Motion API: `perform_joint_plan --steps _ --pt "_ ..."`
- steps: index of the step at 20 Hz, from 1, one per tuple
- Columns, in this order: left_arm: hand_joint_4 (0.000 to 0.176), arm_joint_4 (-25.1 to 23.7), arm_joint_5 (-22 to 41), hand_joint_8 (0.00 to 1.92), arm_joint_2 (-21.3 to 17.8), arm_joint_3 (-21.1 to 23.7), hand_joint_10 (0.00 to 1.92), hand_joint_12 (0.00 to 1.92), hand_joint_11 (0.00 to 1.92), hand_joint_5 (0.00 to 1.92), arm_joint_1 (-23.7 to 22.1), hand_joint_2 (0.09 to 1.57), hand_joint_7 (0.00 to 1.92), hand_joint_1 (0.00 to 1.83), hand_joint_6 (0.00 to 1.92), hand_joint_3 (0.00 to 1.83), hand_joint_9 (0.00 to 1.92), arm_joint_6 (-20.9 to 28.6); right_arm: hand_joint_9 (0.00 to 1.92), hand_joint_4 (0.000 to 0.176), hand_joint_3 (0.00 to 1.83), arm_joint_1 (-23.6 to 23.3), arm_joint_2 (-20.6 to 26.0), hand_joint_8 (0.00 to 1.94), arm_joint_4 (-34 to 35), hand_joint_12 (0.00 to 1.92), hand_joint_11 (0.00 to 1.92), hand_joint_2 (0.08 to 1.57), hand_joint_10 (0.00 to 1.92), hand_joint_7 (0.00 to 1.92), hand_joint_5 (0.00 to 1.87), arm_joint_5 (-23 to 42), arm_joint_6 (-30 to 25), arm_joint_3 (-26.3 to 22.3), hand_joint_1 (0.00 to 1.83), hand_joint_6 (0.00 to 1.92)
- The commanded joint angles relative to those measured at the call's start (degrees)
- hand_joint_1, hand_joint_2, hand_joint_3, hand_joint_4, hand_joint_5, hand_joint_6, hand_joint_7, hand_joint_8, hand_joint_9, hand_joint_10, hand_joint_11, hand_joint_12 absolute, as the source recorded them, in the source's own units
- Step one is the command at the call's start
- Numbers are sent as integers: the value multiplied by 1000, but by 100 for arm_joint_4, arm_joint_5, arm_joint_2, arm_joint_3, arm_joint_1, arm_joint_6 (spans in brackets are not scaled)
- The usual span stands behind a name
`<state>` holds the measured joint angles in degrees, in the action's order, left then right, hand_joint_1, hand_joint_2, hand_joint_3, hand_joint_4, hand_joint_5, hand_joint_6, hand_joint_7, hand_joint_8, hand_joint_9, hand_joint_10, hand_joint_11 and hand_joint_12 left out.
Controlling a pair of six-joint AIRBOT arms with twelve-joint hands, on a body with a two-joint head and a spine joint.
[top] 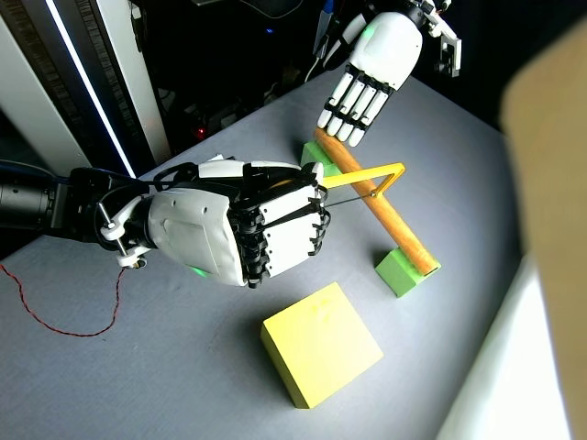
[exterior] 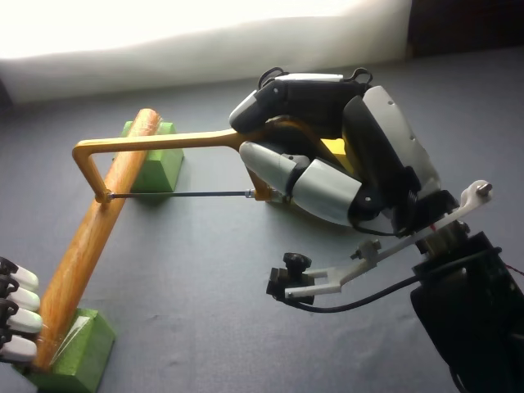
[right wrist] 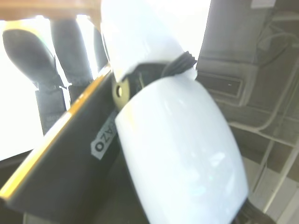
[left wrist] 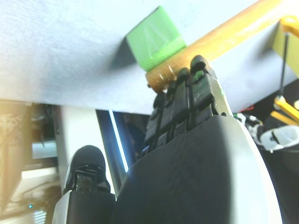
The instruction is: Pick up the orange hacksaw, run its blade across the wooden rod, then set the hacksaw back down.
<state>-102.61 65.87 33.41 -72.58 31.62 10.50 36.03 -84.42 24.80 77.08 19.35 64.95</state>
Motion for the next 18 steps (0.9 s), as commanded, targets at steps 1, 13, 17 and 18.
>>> perform_joint_plan --steps 1,13,17,18 --pt "0 235 127 0 6 -31 0 150 0 24 -14 1259 34 0 1 3 23 0 913 0 0 -11 0 1279 -317 1435 942 1135 1287 921 985 580 -56 4 1276 788" --pt "0 237 118 2 6 -33 2 166 0 36 -14 1253 52 0 3 0 35 0 974 0 0 -155 -505 1208 -267 1398 944 1121 1175 985 989 159 201 327 1256 802" --pt "0 267 103 1 5 -29 1 112 0 31 -9 1256 52 0 1 0 28 0 935 0 2 -155 -656 1300 -81 1409 944 1139 1234 941 955 18 405 353 1257 832" --pt "0 267 103 1 5 -28 2 156 0 44 -9 1249 67 5 1 0 45 0 931 0 0 -158 -685 1272 47 1410 929 1129 1218 954 991 12 433 359 1259 783"
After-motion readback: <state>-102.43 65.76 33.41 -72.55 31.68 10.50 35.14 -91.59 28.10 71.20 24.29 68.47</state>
